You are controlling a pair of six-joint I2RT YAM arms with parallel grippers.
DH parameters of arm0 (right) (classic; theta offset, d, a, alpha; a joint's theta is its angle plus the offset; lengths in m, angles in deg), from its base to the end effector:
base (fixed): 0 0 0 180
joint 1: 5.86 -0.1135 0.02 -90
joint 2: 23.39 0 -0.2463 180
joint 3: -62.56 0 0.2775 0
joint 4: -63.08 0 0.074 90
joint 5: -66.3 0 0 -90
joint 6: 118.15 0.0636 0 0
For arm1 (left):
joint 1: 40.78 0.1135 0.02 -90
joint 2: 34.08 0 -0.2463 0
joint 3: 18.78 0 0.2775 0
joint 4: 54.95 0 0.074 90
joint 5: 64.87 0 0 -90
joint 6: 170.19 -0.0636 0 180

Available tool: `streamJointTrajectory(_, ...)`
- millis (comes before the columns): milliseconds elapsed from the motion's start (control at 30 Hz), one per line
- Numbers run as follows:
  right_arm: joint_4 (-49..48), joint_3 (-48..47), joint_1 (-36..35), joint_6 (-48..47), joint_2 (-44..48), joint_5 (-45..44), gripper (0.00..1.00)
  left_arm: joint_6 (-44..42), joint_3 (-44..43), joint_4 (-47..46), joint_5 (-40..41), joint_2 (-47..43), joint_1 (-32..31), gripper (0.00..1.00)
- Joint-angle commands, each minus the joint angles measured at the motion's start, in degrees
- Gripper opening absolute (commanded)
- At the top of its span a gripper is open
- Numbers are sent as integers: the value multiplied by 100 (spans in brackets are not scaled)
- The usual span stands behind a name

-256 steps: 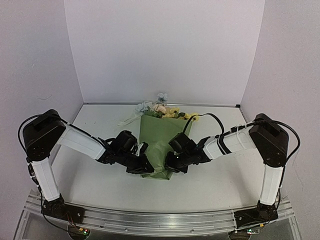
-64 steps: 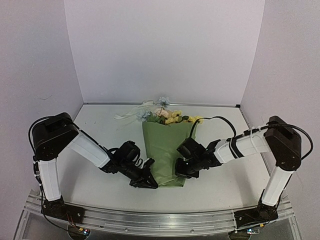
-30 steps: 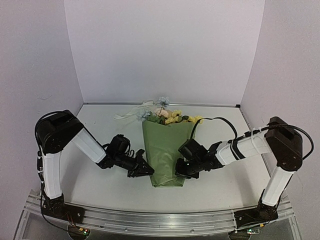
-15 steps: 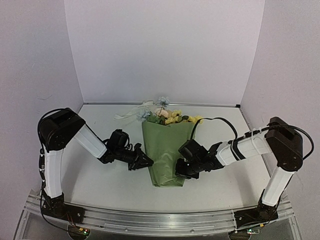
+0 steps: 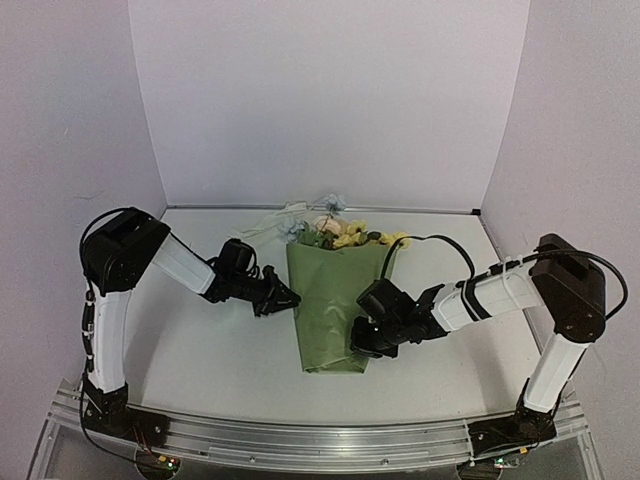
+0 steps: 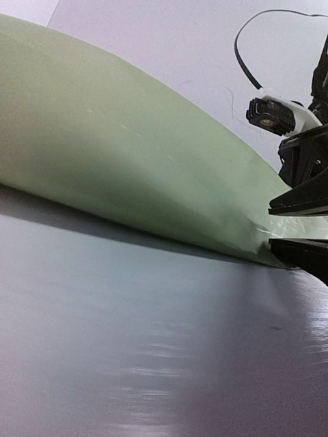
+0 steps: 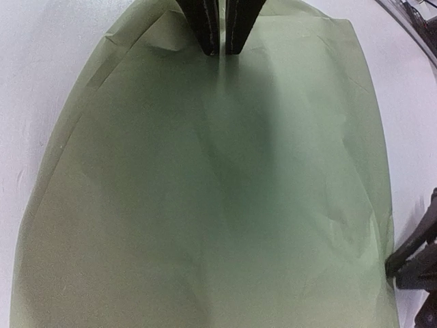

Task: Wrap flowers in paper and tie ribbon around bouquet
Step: Press the fold line of the folded wrapping paper.

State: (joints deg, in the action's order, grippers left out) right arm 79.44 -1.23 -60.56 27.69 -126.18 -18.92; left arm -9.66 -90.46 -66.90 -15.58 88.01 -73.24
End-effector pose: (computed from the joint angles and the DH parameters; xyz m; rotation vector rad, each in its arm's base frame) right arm 0.2085 0.3036 0.0660 -0.0085 2.7610 0.7732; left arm 0.3350 -0.2622 0.0323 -0.4137 2.6478 -1.6059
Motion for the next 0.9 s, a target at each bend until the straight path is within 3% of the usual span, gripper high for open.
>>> streamJointTrajectory(0,781,271,-54,21,-253,-32,7,-329,-592,700,272,313,270,14)
streamJointTrajectory(867,771,244,-59,42,-312,61,7,-765,-3708,2103,255,1845,999,15)
